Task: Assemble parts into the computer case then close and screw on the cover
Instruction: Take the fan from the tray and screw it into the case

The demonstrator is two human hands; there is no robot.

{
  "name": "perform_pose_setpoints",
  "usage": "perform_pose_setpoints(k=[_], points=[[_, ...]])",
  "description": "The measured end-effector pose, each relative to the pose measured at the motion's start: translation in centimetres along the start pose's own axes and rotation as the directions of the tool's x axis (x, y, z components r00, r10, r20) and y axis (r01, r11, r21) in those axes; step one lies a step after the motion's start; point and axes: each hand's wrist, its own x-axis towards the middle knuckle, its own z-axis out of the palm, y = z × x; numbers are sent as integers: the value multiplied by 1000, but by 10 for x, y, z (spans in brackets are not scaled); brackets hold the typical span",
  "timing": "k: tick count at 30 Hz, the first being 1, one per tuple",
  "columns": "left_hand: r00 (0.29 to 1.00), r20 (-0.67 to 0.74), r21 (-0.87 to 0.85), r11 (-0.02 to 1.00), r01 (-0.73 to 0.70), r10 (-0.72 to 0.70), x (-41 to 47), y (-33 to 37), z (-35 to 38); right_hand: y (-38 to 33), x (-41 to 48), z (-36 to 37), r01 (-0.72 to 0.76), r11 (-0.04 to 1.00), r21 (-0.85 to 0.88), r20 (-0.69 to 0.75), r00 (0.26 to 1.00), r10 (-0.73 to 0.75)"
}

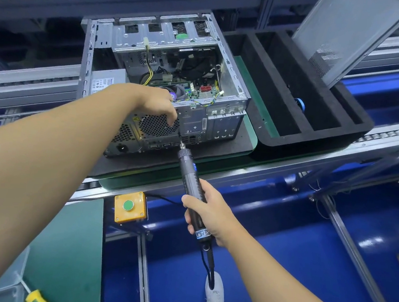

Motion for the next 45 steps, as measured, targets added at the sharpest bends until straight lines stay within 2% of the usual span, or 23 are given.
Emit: perform_pose_setpoints(k=[7, 14, 16, 19, 22, 24, 28, 31, 34, 38, 42, 45], points=[[1000, 11, 23, 1000, -15, 15, -3, 7, -3, -3, 1, 4, -7, 995, 95, 5, 1000, 7], [1000, -18, 22, 1000, -5, 5, -3, 5, -1, -6, 2, 7, -11, 994, 111, 9, 1000, 10], [1000, -22, 20, 1000, -4, 4, -3, 6, -1, -8, 3, 7, -5, 998, 67, 5, 1000, 4], [1000, -21, 29, 1000, -8, 9, -2, 5, -2, -12, 5, 7, 8, 991, -135, -22, 1000, -11], [1000, -24, 35, 999, -17, 17, 0, 3, -2, -16, 7, 13, 31, 994, -106, -3, 999, -32], [999, -29, 50, 999, -14, 16, 2, 2, -1, -14, 4, 12, 32, 988, -152, -23, 999, -36], [998, -52, 107, 994, -24, 30, 3, -3, 1, 0, -8, 3, -18, 984, -175, 1, 1000, 19], [990, -96, 127, 988, -86, 99, -4, -5, 4, 5, -16, -1, -1, 992, -122, 26, 1000, 4], [961, -174, 69, 976, -204, 213, -17, -8, 8, -3, -19, -4, 32, 996, -78, 44, 999, -29], [903, -334, 76, 963, -259, 270, -37, -8, 17, -14, -25, -9, 66, 994, -82, 46, 997, -62], [729, -594, 196, 940, -278, 340, -59, -1, 29, -25, -32, -10, 92, 990, -104, 32, 996, -89], [641, -680, 172, 927, -334, 357, -77, 9, 41, -33, -42, -9, 111, 989, -101, 24, 994, -109]])
